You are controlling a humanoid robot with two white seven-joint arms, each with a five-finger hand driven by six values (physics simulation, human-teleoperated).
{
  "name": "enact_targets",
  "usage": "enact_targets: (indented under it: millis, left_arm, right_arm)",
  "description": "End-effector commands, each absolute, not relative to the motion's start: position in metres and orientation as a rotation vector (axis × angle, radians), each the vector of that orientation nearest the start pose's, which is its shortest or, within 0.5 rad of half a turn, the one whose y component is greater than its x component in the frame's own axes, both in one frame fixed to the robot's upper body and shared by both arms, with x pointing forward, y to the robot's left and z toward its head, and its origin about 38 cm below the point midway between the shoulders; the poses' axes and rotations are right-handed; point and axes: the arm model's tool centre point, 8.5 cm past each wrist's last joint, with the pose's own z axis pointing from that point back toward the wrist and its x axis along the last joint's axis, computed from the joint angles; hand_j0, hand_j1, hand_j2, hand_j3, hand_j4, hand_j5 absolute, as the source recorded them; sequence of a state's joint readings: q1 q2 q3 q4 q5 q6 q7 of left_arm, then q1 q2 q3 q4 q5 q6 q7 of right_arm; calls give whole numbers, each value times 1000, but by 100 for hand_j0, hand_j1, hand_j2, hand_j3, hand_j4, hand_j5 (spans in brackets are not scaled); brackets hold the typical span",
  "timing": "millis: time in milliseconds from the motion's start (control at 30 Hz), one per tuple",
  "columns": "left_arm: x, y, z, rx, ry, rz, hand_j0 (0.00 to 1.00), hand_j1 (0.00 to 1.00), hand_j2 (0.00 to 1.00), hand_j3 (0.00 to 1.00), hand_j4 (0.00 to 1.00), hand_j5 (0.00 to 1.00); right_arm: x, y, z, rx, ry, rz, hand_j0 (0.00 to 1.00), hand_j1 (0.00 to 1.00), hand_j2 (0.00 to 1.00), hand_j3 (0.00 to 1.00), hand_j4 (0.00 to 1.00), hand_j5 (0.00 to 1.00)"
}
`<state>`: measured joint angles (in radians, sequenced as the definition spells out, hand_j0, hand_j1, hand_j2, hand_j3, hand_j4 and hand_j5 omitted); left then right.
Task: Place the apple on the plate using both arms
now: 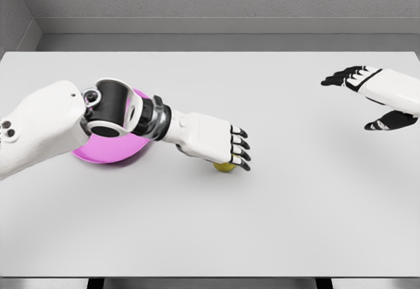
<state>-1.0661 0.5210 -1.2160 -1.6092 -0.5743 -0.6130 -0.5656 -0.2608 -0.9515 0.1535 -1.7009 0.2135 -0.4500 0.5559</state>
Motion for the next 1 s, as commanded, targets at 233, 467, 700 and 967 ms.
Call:
enact_targets:
  millis: [233, 467, 700, 967]
  left_arm:
    - [395, 67, 206, -193, 1269, 2742, 100, 100, 100, 100, 100, 100]
    - [402, 60, 195, -221, 1222, 2763, 100, 100, 100, 100, 100, 100]
    - [404, 60, 191, -276, 1157, 2756, 100, 100, 100, 100, 100, 100]
    - [402, 54, 189, -272, 1142, 2750, 100, 100, 100, 100, 100, 100]
  right_arm:
    - [377, -367, 262, -488, -1489, 1785, 100, 100, 100, 100, 100, 100]
    - [377, -367, 262, -488, -1490, 1786, 100, 100, 100, 100, 100, 100]
    - [376, -365, 262, -486, -1492, 1789, 100, 100, 100, 100, 100, 100]
    - [376, -365, 262, -486, -1492, 1789, 100, 100, 100, 100, 100, 100]
